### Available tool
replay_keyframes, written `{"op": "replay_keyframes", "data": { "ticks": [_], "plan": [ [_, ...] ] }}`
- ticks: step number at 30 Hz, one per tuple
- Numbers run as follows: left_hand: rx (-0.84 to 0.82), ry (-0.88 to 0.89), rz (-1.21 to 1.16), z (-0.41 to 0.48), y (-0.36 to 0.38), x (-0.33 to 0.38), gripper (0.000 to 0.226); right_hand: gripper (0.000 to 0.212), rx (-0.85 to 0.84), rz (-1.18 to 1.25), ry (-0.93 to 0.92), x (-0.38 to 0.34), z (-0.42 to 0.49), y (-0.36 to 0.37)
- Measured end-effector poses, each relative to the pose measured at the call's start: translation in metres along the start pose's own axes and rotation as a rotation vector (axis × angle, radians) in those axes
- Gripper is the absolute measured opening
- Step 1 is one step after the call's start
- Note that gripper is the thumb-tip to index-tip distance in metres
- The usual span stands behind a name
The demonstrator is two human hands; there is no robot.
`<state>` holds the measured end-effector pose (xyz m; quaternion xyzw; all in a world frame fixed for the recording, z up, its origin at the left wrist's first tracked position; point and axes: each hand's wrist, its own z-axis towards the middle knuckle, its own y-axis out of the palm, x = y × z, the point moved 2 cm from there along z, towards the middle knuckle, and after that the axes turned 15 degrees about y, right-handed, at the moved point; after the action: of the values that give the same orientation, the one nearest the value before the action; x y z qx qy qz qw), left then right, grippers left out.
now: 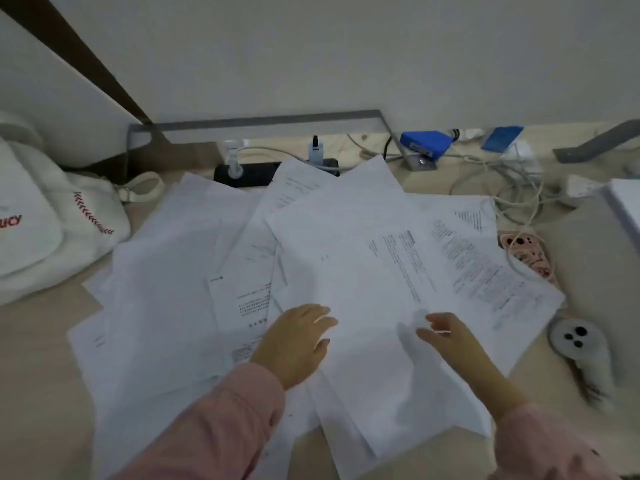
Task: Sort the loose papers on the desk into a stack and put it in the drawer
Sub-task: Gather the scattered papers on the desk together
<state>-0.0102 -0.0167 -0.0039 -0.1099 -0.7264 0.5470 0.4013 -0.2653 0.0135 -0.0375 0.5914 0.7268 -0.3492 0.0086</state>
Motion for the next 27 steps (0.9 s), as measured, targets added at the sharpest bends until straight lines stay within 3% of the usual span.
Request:
{"op": "replay_keyframes", "data": {
  "ticks": [2, 4, 8, 10, 15, 17, 22, 25, 27],
  "plan": [
    [-0.070, 0.048, 0.032, -0.001, 0.017, 0.004, 0.045, 0.058, 0.156, -0.107, 0.050, 0.011, 0.007, 0.002],
    [-0.288, -0.023, -0.041, -0.007, 0.044, 0.001, 0.059, 0.069, 0.247, -0.197, 0.066, 0.023, 0.010, 0.003],
    [-0.382, -0.039, 0.096, -0.014, 0.078, -0.006, 0.096, 0.065, 0.343, -0.339, 0.043, 0.031, 0.016, 0.002],
    [-0.376, -0.023, 0.182, -0.018, 0.088, -0.007, 0.108, 0.053, 0.298, -0.361, 0.066, 0.031, 0.022, 0.002],
    [-0.319, 0.030, 0.211, -0.014, 0.094, -0.009, 0.109, 0.035, 0.085, -0.383, 0.063, 0.030, 0.026, -0.004],
    [-0.310, 0.018, 0.220, -0.017, 0.095, -0.008, 0.102, 0.015, 0.018, -0.200, 0.020, 0.021, 0.016, -0.012],
    [-0.143, -0.008, 0.180, -0.017, 0.081, 0.006, 0.075, 0.023, -0.357, 0.489, 0.050, -0.007, -0.009, -0.036],
    [0.065, -0.050, -0.117, -0.014, 0.062, 0.016, 0.062, 0.024, -0.480, 0.739, 0.054, -0.021, -0.018, -0.046],
    [0.265, -0.239, -0.446, -0.010, 0.039, 0.021, 0.033, 0.022, -0.541, 0.882, 0.034, -0.030, -0.023, -0.051]
  ]
}}
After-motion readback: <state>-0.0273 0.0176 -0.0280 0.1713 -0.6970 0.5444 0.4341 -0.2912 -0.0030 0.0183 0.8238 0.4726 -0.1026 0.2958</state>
